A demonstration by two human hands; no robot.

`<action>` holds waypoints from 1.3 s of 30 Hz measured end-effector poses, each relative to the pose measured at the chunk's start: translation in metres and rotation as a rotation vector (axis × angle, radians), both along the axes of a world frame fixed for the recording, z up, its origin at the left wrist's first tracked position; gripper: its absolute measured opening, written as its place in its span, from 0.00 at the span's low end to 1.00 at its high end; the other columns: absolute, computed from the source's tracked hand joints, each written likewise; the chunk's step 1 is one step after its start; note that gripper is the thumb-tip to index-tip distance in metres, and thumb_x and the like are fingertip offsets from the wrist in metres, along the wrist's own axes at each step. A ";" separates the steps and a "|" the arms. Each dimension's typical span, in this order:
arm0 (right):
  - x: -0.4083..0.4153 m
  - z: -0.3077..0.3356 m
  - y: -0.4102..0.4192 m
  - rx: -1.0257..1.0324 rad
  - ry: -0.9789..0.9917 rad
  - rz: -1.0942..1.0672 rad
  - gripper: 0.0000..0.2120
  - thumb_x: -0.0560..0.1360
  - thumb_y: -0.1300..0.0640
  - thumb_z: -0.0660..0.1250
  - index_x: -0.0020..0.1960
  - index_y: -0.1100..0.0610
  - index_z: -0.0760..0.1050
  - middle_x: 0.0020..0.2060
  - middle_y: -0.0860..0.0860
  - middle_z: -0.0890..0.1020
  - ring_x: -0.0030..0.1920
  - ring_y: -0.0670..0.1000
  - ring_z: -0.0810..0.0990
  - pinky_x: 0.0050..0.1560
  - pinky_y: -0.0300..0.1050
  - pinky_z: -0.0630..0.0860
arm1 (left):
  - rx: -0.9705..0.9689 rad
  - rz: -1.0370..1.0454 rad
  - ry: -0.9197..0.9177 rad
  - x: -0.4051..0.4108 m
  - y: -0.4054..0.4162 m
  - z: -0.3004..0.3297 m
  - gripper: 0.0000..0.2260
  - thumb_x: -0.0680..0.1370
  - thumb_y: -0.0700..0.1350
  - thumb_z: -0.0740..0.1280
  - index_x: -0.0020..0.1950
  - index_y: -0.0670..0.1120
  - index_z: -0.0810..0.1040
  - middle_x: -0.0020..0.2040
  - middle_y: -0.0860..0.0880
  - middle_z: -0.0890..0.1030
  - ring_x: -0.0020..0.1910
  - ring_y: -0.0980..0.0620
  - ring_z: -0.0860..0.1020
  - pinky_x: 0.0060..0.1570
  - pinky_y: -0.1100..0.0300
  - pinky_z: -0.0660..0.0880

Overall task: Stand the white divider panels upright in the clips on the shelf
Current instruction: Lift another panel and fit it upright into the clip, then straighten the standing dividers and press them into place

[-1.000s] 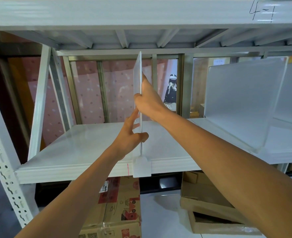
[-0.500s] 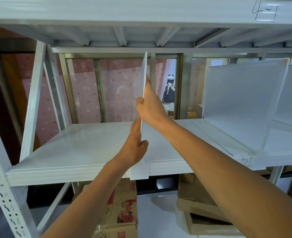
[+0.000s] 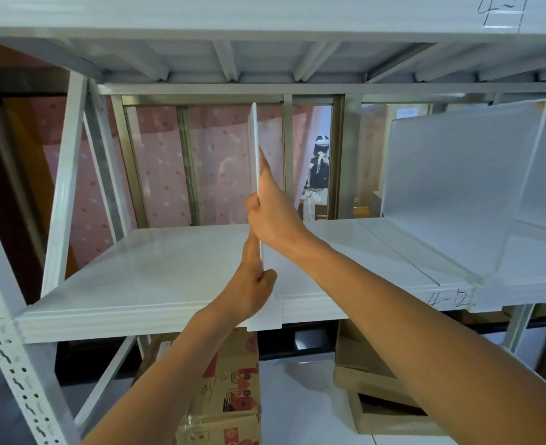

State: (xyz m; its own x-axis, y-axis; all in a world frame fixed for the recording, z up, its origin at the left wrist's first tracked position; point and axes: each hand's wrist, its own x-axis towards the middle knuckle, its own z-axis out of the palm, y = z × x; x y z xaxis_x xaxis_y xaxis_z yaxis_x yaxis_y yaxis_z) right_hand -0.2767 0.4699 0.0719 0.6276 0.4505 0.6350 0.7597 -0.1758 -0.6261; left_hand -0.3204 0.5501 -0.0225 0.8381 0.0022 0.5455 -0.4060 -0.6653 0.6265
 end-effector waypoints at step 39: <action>0.043 -0.148 -0.099 -0.920 -0.671 -0.205 0.44 0.66 0.52 0.75 0.75 0.53 0.55 0.74 0.54 0.66 0.72 0.58 0.66 0.68 0.59 0.65 | 0.887 0.383 -0.450 -0.022 0.032 -0.082 0.35 0.65 0.51 0.79 0.68 0.45 0.71 0.53 0.41 0.80 0.54 0.40 0.78 0.62 0.47 0.72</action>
State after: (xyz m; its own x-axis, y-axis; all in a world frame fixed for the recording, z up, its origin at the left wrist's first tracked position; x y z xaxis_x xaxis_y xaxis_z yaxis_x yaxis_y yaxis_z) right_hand -0.2337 0.3713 -0.0760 0.4034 0.8442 0.3529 0.7954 -0.5142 0.3208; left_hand -0.3420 0.5822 -0.1040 0.5870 -0.3272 0.7405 -0.1463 -0.9425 -0.3005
